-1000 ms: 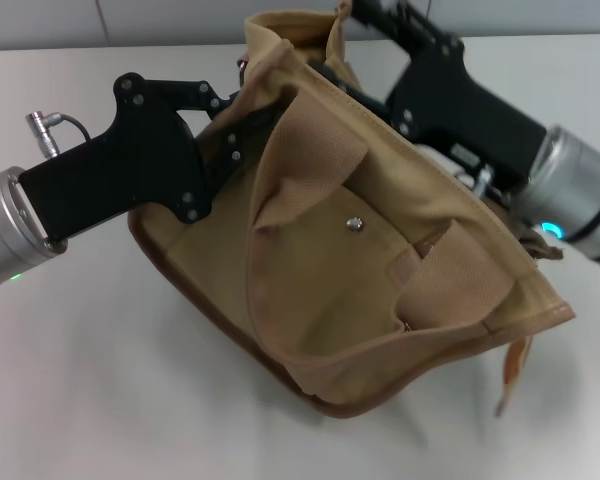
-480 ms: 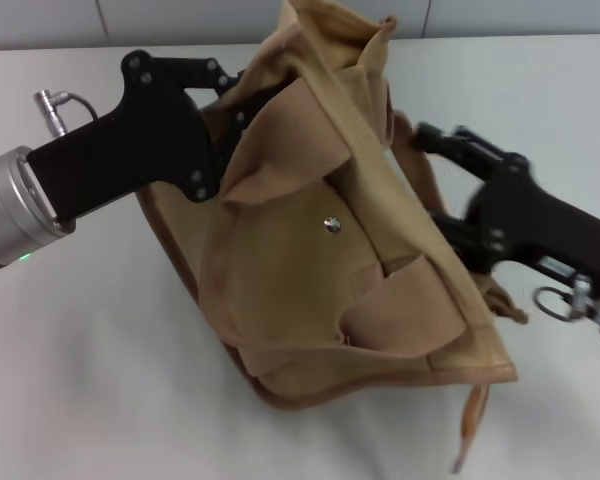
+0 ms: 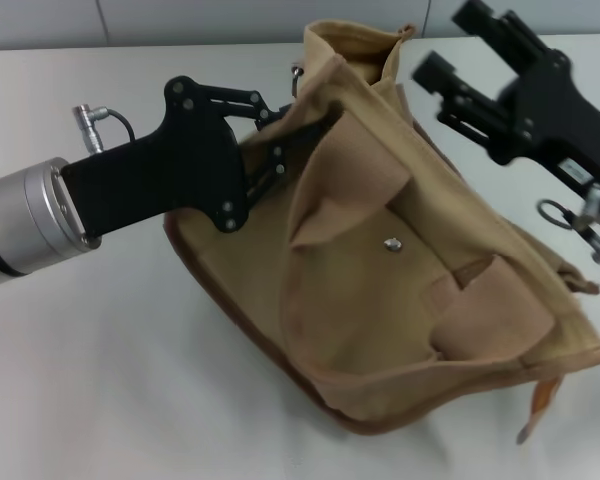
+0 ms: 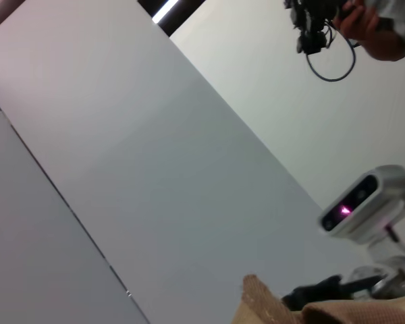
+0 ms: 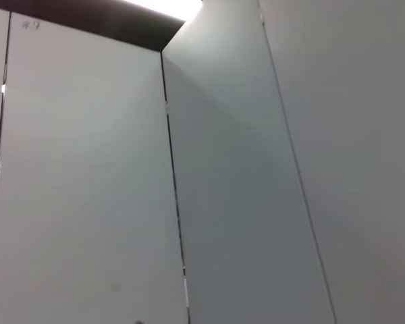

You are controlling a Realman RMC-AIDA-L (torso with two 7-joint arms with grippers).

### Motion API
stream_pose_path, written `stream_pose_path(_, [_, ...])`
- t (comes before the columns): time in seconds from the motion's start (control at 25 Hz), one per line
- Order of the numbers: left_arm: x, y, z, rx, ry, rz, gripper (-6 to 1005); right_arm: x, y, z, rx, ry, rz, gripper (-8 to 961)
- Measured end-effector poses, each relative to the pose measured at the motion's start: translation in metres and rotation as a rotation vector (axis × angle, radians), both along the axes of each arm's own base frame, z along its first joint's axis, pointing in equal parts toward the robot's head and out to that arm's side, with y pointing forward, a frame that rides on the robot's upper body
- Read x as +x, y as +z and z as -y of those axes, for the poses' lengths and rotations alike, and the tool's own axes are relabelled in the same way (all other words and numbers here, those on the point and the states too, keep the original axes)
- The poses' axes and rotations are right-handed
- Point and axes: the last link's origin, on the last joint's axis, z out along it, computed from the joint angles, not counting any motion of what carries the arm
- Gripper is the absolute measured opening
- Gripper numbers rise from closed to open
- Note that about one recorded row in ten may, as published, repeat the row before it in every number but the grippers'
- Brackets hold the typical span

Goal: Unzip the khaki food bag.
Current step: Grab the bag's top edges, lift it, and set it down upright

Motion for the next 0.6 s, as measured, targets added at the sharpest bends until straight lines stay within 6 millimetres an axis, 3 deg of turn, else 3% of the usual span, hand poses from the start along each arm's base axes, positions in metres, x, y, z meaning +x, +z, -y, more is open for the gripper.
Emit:
stream_pose_path(0.2, [0.001,-0.003,0.002,-0.009,-0.017,-0.014,84,-0.015,-0.012,-0.013,-0.055,0.025,0.047,825])
stream_pose_path(0.6, [0.0,-0.003,0.001,0.004,-0.016,-0.02,84,-0.016,-0.032,-0.02,-0.247,0.011,0.193,824])
